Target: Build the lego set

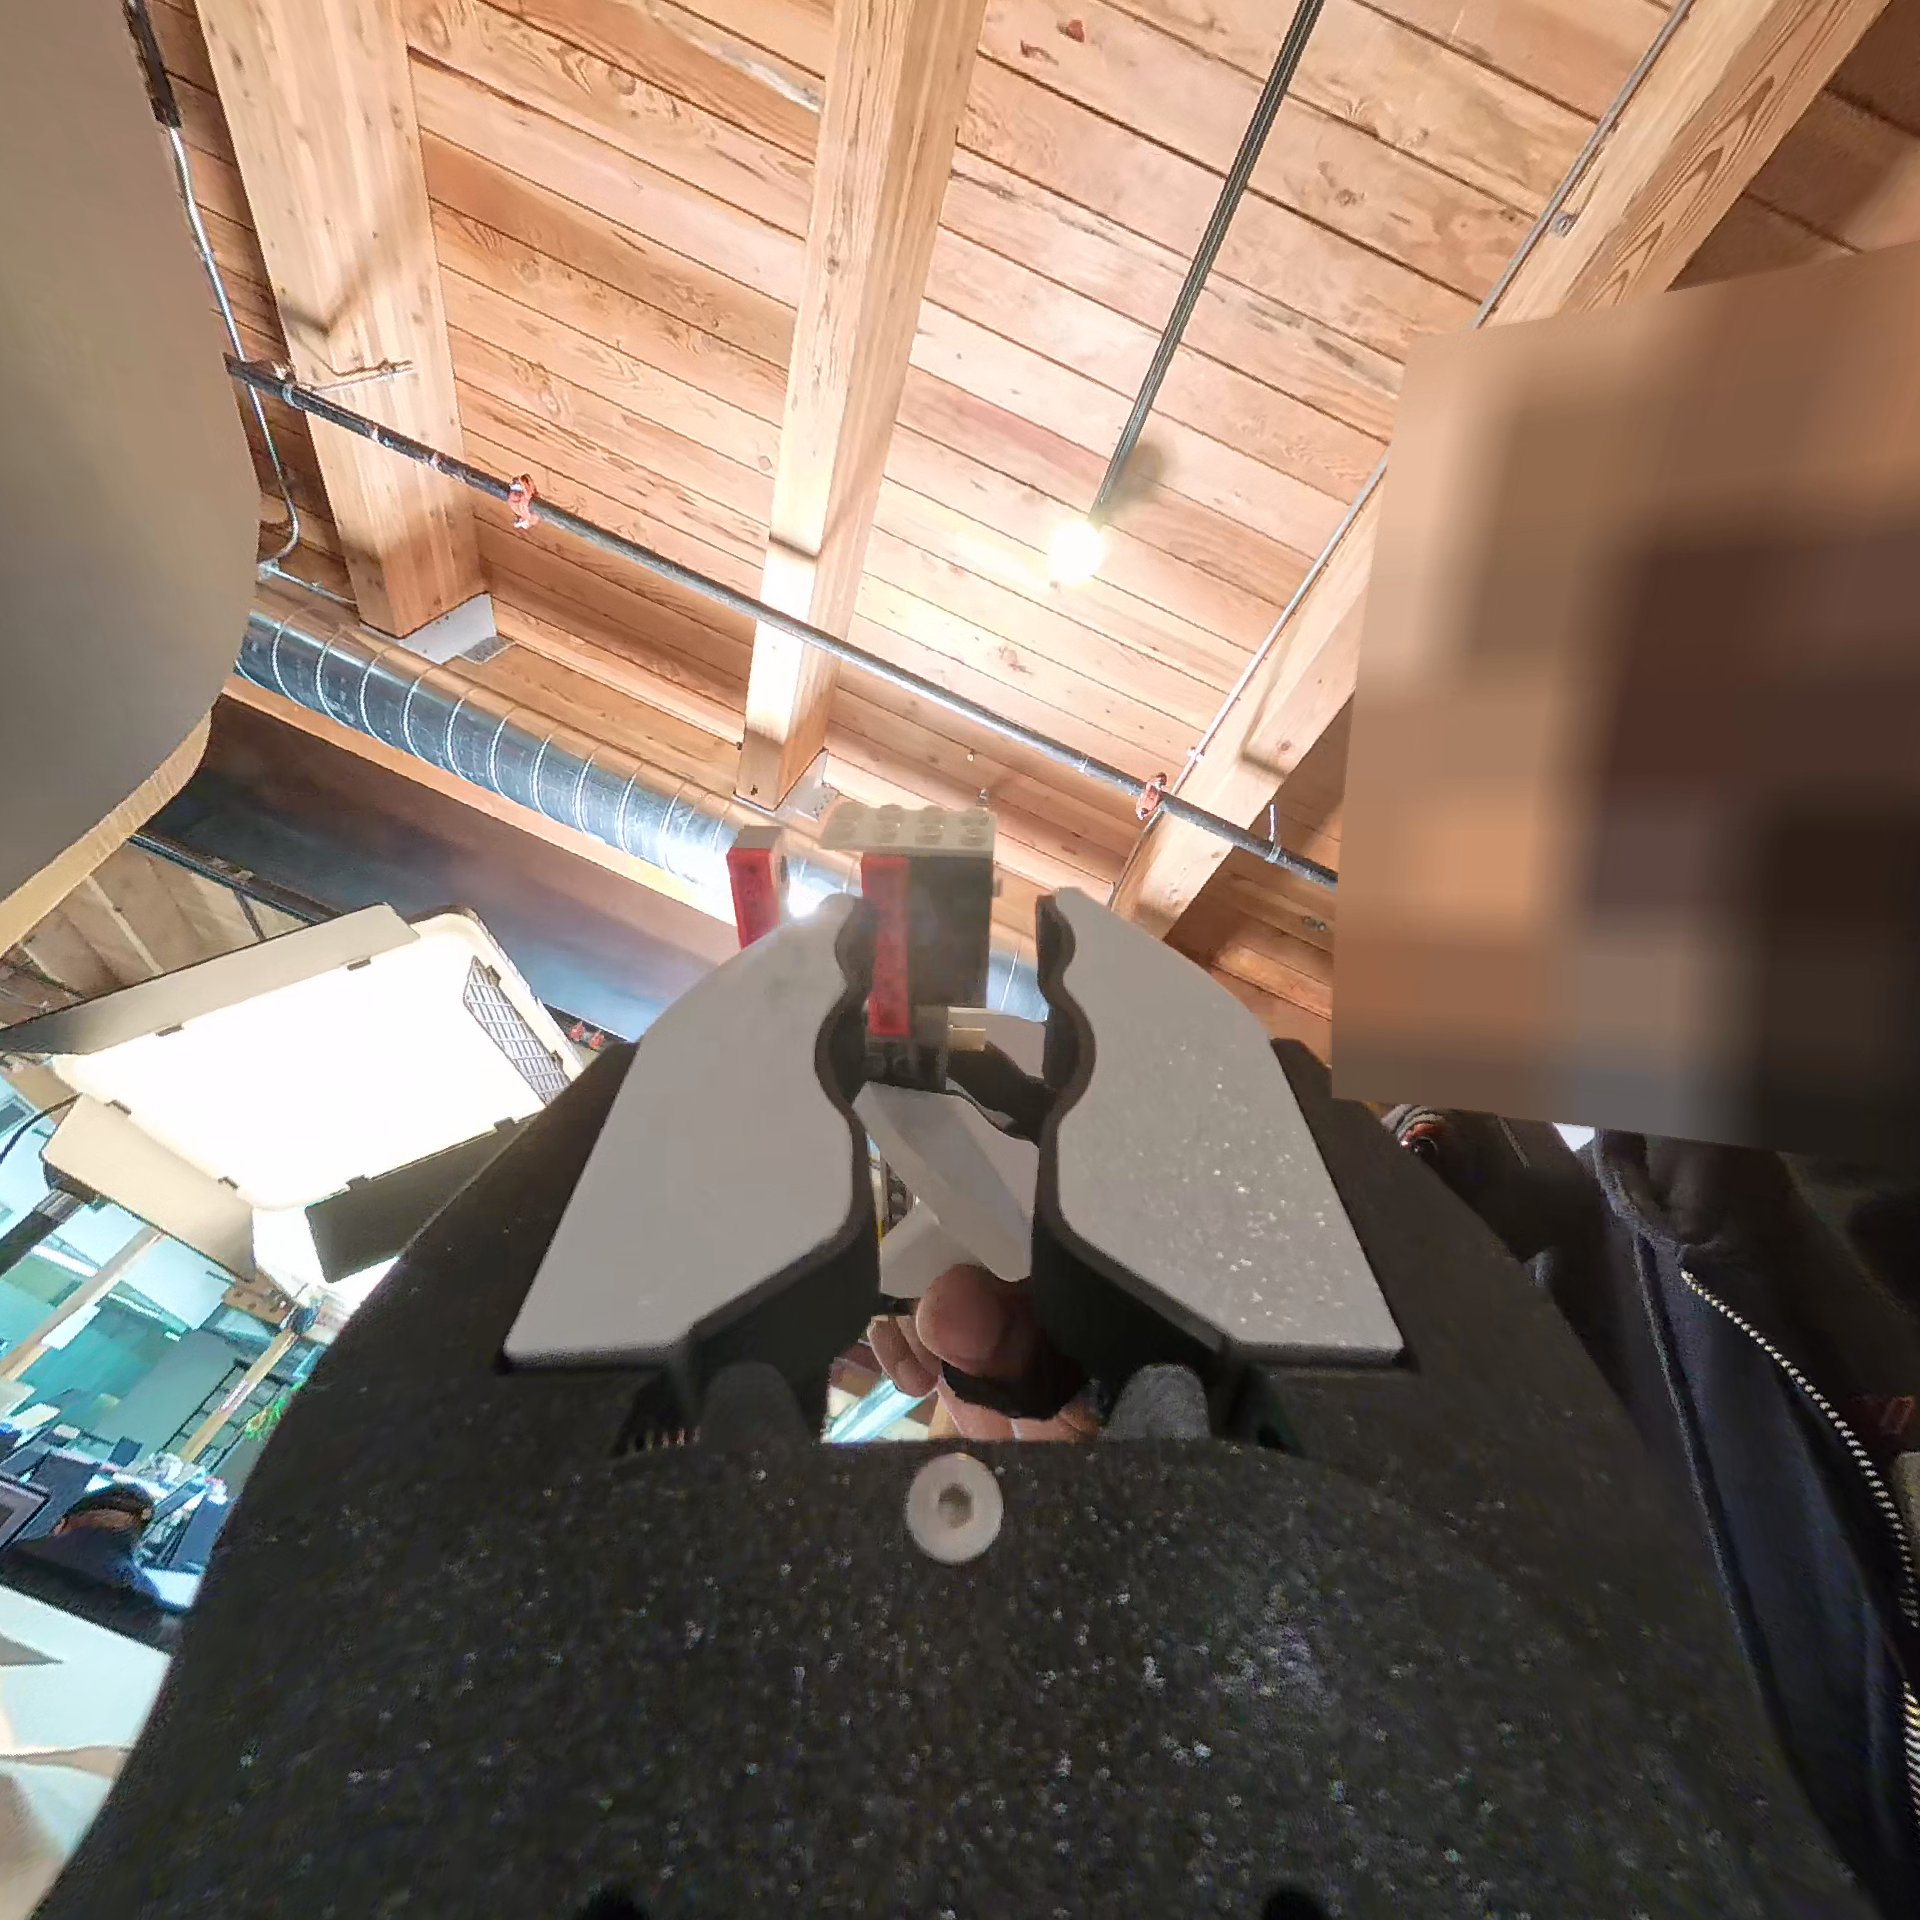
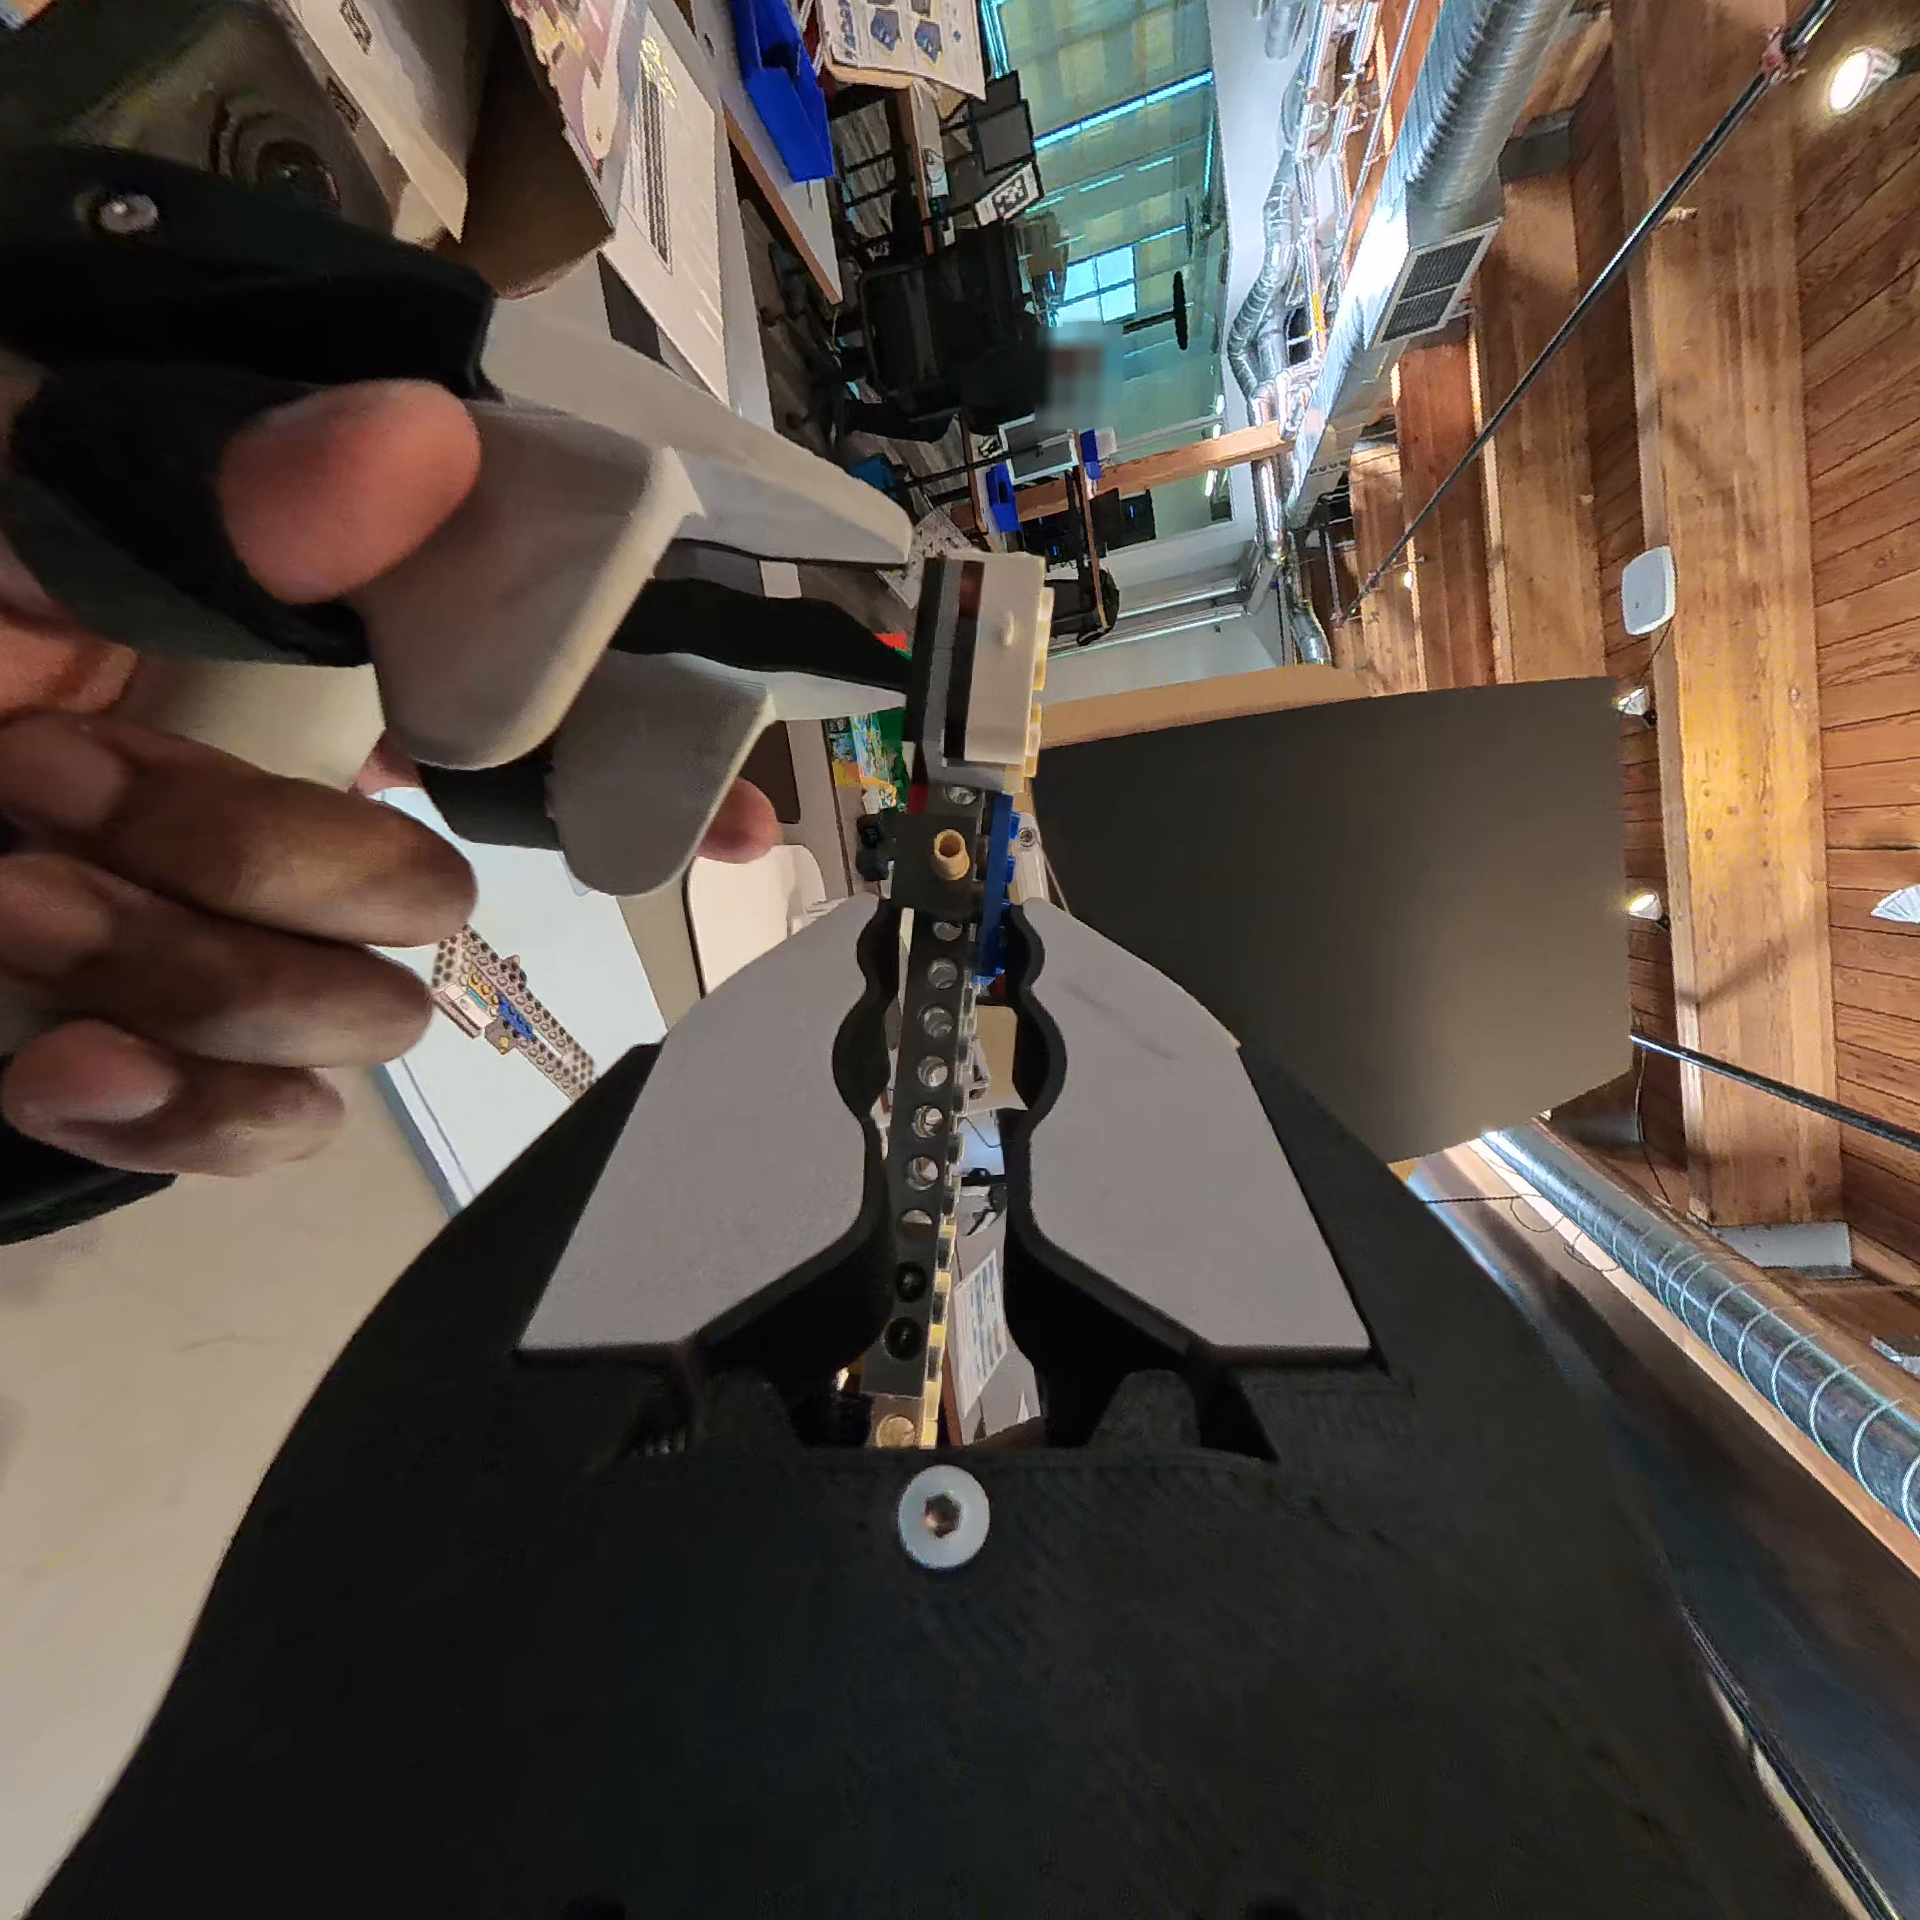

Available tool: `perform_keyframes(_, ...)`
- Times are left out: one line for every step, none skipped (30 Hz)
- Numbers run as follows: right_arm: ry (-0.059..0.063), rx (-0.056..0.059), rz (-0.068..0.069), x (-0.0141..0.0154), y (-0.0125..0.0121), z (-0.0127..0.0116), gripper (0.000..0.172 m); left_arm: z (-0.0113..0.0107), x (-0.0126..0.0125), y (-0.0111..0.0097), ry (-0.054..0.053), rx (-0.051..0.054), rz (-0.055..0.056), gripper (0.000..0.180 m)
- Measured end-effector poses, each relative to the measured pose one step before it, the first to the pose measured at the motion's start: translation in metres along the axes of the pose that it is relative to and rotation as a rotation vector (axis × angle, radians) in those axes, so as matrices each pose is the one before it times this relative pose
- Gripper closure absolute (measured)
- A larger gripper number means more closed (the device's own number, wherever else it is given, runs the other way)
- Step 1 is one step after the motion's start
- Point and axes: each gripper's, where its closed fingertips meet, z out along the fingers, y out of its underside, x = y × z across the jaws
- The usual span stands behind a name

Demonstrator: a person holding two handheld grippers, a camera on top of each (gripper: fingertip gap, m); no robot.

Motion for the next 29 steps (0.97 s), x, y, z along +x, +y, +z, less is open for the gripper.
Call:
perform_keyframes(-0.0001, 0.0026, -0.0071, 0.00030, -0.00036, -0.00035, 0.152, 0.00083, 0.00088, 0.00138, 0.0045, -0.0071, -0.0026, 0.150)
perform_keyframes(0.0026, 0.0036, -0.0090, 0.00017, -0.00087, -0.00037, 0.152, 0.00081, 0.00063, 0.00184, 0.0033, -0.0075, -0.0027, 0.150)
perform_keyframes(0.0040, 0.0043, -0.0075, 0.00026, -0.00122, -0.00052, 0.152, 0.00096, 0.00012, 0.00205, -0.0011, -0.0090, 0.0003, 0.149)
perform_keyframes(0.0039, 0.0058, -0.0081, 0.00025, -0.00138, -0.00077, 0.152, 0.00068, 0.00026, 0.00114, -0.0023, -0.0046, 0.0053, 0.147)
perform_keyframes(0.0045, 0.0074, -0.0106, 0.00038, -0.00155, -0.00100, 0.152, 0.00024, 0.00113, -0.00042, 0.0024, 0.0032, 0.0077, 0.146)
perform_keyframes(0.0063, 0.0064, -0.0123, 0.00046, -0.00145, -0.00096, 0.152, 0.00013, 0.00168, -0.00032, 0.0059, -0.0012, 0.0070, 0.146)
perform_keyframes(0.0077, 0.0047, -0.0109, 0.00058, -0.00129, -0.00086, 0.152, 0.00027, 0.00133, -0.00011, 0.0030, -0.0018, 0.0102, 0.146)
perform_keyframes(0.0054, 0.0038, -0.0051, 0.00030, -0.00130, -0.00076, 0.152, 0.00024, 0.00086, 0.00019, -0.0002, -0.0028, 0.0112, 0.146)
perform_keyframes(0.0021, 0.0040, -0.0004, -0.00004, -0.00131, -0.00059, 0.152, 0.00037, 0.00023, 0.00043, -0.0041, -0.0015, 0.0104, 0.145)
perform_keyframes(0.0017, 0.0038, -0.0005, -0.00016, -0.00119, -0.00053, 0.152, 0.00026, 0.00010, 0.00017, -0.0050, 0.0009, 0.0097, 0.143)
perform_keyframes(0.0039, 0.0040, -0.0032, 0.00003, -0.00110, -0.00056, 0.152, 0.00055, 0.00010, 0.00028, -0.0039, 0.0005, 0.0073, 0.141)
perform_keyframes(0.0038, 0.0042, -0.0047, 0.00025, -0.00102, -0.00058, 0.152, 0.00073, 0.00105, 0.00080, 0.0028, -0.0043, 0.0055, 0.139)
perform_keyframes(-0.0007, 0.0028, -0.0045, -0.00051, -0.00083, -0.00030, 0.152, 0.00089, 0.00177, 0.00115, 0.0075, -0.0062, 0.0067, 0.139)
perform_keyframes(-0.0017, 0.0033, -0.0045, -0.00060, -0.00069, -0.00022, 0.152, 0.00091, 0.00168, 0.00073, 0.0060, -0.0032, 0.0101, 0.139)
perform_keyframes(-0.0004, 0.0036, -0.0057, -0.00063, -0.00068, -0.00017, 0.152, 0.00062, 0.00151, -0.00008, 0.0037, 0.0033, 0.0096, 0.139)
perform_keyframes(-0.0007, 0.0036, -0.0064, -0.00071, -0.00059, -0.00011, 0.152, 0.00016, 0.00099, -0.00049, 0.0026, 0.0052, 0.0051, 0.139)
perform_keyframes(-0.0028, 0.0048, -0.0051, -0.00087, -0.00072, -0.00012, 0.152, -0.00013, 0.00058, -0.00073, 0.0026, 0.0053, 0.0004, 0.139)
perform_keyframes(-0.0050, 0.0063, -0.0033, -0.00108, -0.00081, -0.00006, 0.152, -0.00012, 0.00087, -0.00095, 0.0043, 0.0062, 0.0005, 0.140)
perform_keyframes(-0.0028, 0.0052, -0.0028, -0.00059, -0.00060, 0.00005, 0.152, -0.00021, 0.00055, -0.00083, 0.0010, 0.0057, 0.0032, 0.141)
perform_keyframes(0.0012, 0.0038, -0.0038, -0.00013, -0.00069, 0.00001, 0.152, -0.00034, -0.00011, -0.00033, -0.0022, 0.0018, 0.0043, 0.143)
perform_keyframes(0.0030, 0.0036, -0.0032, 0.00022, -0.00085, -0.00014, 0.152, -0.00037, 0.00016, -0.00057, 0.0006, 0.0035, 0.0020, 0.145)
perform_keyframes(0.0018, 0.0015, -0.0003, 0.00006, -0.00085, 0.00003, 0.152, -0.00047, 0.00042, -0.00067, 0.0029, 0.0050, -0.0024, 0.146)
perform_keyframes(0.0007, -0.0002, 0.0000, -0.00018, -0.00070, 0.00022, 0.152, -0.00037, 0.00060, -0.00038, 0.0051, 0.0041, -0.0013, 0.149)
perform_keyframes(0.0020, -0.0010, -0.0026, -0.00032, -0.00039, 0.00018, 0.152, -0.00022, 0.00108, -0.00040, 0.0069, 0.0044, 0.0002, 0.151)
perform_keyframes(0.0016, 0.0011, -0.0023, -0.00025, -0.00034, 0.00018, 0.152, -0.00008, 0.00090, -0.00009, 0.0062, 0.0017, -0.0003, 0.153)
perform_keyframes(-0.0013, 0.0036, 0.0008, -0.00037, -0.00064, 0.00001, 0.152, -0.00032, 0.00031, -0.00026, 0.0033, 0.0022, -0.0014, 0.154)
perform_keyframes(-0.0038, 0.0035, 0.0020, -0.00069, -0.00065, 0.00000, 0.152, -0.00057, -0.00014, -0.00037, 0.0009, 0.0019, -0.0005, 0.154)
perform_keyframes(-0.0041, 0.0020, 0.0004, -0.00064, -0.00073, -0.00005, 0.152, -0.00070, 0.00024, -0.00045, 0.0040, 0.0037, -0.0007, 0.155)
perform_keyframes(-0.0045, -0.0004, -0.0020, -0.00060, -0.00059, 0.00026, 0.153, -0.00081, 0.00021, -0.00052, 0.0047, 0.0060, -0.0054, 0.155)
